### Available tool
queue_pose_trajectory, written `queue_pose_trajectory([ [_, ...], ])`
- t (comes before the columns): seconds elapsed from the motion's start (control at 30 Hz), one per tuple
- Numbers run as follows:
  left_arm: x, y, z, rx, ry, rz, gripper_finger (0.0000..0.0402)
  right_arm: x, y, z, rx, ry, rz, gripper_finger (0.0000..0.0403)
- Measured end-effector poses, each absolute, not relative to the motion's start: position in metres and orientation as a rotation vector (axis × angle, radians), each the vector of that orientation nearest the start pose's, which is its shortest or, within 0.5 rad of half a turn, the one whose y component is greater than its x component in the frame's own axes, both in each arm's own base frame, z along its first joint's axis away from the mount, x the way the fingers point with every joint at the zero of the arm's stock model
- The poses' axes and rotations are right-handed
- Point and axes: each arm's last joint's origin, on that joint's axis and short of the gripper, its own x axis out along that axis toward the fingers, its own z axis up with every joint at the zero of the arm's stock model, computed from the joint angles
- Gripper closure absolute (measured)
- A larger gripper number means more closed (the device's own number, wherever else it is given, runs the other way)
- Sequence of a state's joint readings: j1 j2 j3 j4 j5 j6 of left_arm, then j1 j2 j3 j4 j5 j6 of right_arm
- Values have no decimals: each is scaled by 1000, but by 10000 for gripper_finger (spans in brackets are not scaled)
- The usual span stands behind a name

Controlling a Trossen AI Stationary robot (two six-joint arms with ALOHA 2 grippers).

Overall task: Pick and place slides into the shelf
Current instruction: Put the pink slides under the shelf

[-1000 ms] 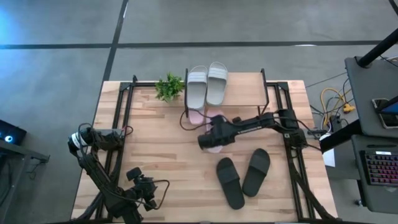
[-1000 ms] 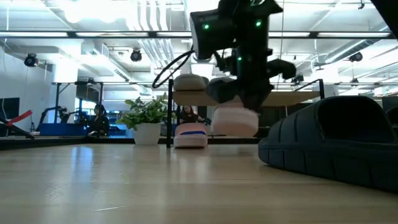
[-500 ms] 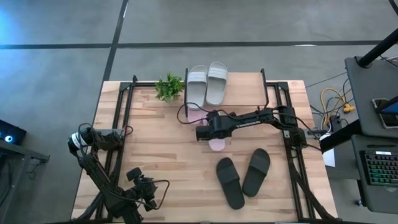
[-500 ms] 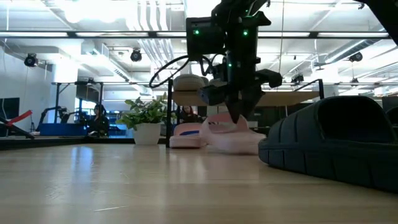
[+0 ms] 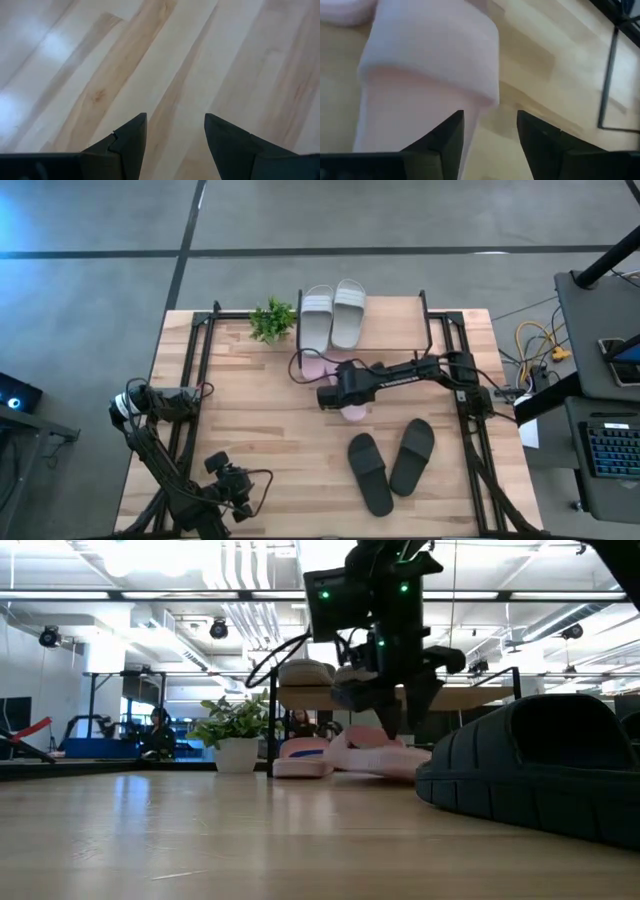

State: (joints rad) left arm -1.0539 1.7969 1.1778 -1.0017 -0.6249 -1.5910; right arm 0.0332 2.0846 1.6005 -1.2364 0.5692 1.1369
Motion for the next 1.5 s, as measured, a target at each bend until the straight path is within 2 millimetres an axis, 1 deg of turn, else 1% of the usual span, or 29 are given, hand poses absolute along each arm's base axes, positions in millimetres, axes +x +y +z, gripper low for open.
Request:
queue_pose_trajectory([
  [0.1, 168, -261, 176, -233, 944, 505, 217, 376, 7, 182, 304, 1258, -1180, 227],
  [0.2, 168, -263, 176, -247, 947, 498, 217, 373, 22, 181, 276, 1390, -1047, 234],
  [0.27, 168, -263, 176, -250, 946, 497, 217, 373, 34, 180, 311, 1453, -947, 243],
  [0.37, 168, -263, 176, -249, 947, 497, 217, 375, 51, 179, 373, 1489, -836, 263],
  [0.47, 168, -263, 176, -248, 947, 497, 217, 376, 61, 177, 381, 1477, -816, 289],
  [0.67, 168, -263, 176, -250, 947, 496, 217, 381, 61, 164, 387, 1453, -820, 337],
  [0.77, 169, -263, 176, -257, 945, 493, 217, 388, 60, 161, 393, 1415, -778, 352],
  [0.87, 170, -265, 176, -281, 939, 481, 217, 396, 61, 161, 418, 1338, -753, 361],
  [1.07, 171, -267, 176, -303, 933, 469, 217, 397, 60, 162, 394, 1318, -770, 364],
  [1.2, 171, -268, 176, -312, 930, 464, 217, 392, 64, 168, 375, 1322, -776, 365],
  [1.37, 171, -268, 176, -312, 930, 464, 217, 372, 70, 184, 286, 1366, -875, 365],
  [1.43, 171, -268, 176, -308, 928, 464, 217, 364, 71, 189, 249, 1385, -915, 365],
  [1.5, 171, -267, 175, -305, 928, 466, 217, 361, 70, 189, 238, 1392, -927, 365],
])
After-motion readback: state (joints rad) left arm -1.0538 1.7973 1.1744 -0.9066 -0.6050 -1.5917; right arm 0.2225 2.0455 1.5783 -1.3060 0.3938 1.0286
